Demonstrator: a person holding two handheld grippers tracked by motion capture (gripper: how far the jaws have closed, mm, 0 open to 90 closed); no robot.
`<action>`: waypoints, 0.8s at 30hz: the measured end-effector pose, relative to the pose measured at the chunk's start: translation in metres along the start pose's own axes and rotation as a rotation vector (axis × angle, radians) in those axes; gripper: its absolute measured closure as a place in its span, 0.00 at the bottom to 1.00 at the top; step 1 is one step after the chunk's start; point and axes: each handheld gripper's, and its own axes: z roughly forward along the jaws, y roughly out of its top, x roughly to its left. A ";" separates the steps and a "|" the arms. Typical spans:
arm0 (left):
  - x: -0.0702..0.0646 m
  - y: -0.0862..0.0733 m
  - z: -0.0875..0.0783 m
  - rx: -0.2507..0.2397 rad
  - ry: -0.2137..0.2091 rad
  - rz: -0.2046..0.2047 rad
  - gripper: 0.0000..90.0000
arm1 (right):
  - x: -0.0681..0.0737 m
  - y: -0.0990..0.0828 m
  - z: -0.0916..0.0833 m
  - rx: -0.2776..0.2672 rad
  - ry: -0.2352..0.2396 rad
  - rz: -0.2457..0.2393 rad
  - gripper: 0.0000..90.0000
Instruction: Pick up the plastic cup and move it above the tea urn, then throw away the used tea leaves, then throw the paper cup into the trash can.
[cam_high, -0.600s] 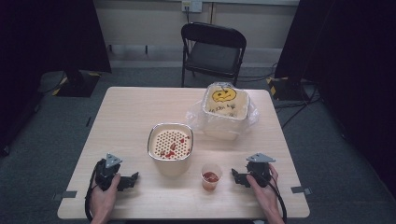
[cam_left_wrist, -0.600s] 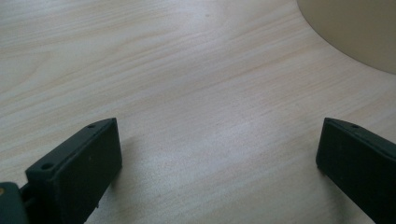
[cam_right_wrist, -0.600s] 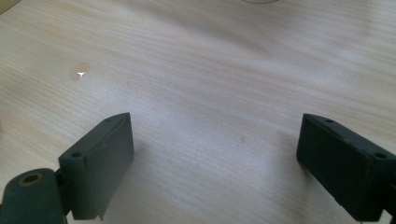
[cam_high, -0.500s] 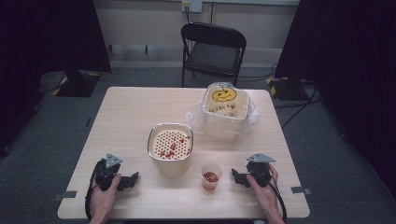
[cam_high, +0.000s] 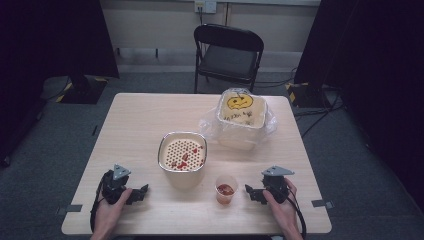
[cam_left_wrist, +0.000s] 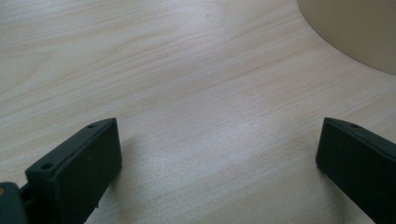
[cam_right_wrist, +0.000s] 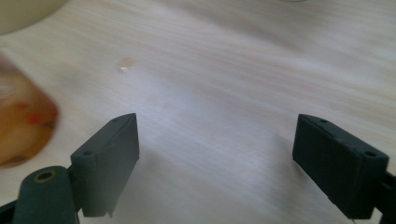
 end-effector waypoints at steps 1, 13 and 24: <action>0.000 0.000 0.000 0.000 0.000 0.000 0.00 | 0.002 -0.001 -0.001 0.001 0.025 0.003 0.15; 0.000 0.000 0.000 0.000 0.000 0.000 0.00 | 0.028 -0.001 -0.012 0.004 0.156 -0.092 0.15; 0.000 0.000 0.000 0.000 -0.001 0.000 0.00 | 0.046 0.001 -0.013 0.017 0.265 -0.159 0.20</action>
